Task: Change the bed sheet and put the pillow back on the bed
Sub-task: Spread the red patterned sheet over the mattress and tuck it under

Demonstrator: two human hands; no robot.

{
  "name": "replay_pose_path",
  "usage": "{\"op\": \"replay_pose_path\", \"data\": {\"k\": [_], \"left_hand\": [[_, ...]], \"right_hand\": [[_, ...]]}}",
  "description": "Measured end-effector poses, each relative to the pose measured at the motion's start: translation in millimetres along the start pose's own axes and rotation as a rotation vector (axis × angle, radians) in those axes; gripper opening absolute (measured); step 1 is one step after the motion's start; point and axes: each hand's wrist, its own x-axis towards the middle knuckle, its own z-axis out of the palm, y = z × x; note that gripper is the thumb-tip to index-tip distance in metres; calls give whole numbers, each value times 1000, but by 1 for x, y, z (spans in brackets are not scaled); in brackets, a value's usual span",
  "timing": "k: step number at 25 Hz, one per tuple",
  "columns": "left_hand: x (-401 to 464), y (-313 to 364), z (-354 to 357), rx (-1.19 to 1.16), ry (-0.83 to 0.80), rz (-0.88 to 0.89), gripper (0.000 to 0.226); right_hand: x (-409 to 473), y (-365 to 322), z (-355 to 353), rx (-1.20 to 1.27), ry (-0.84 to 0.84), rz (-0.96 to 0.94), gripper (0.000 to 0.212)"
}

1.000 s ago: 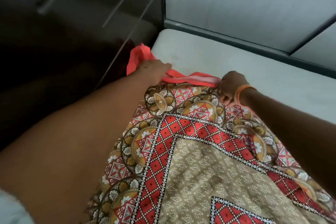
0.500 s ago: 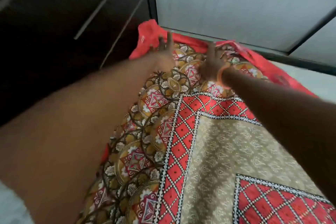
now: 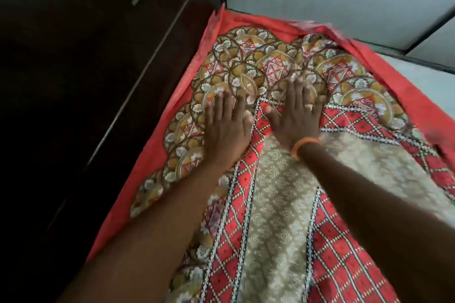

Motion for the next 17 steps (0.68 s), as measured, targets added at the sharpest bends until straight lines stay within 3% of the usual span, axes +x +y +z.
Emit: {"op": "replay_pose_path", "data": {"k": [2,6,10,13,15,17], "left_hand": [[-83,0,0,23,-5,-1,60],[-235,15,-8,6,-205,-77,62],[-359,36,-72,-112,-568,-61,65],[-448,61,-128,-354,-747,-371,49],[-493,83,-148,-496,-694,-677,38],[-534,108,-171,-643,-586,-825,40]], "right_hand": [[-80,-2,9,-22,-50,-4,78],[-231,-1,12,-86,-239,-36,75],[-344,16,-26,-127,-653,-146,78],[-406,24,-73,-23,-830,-58,69],[-441,23,-109,61,-847,91,61],[-486,30,-141,172,-809,175,52]]}}
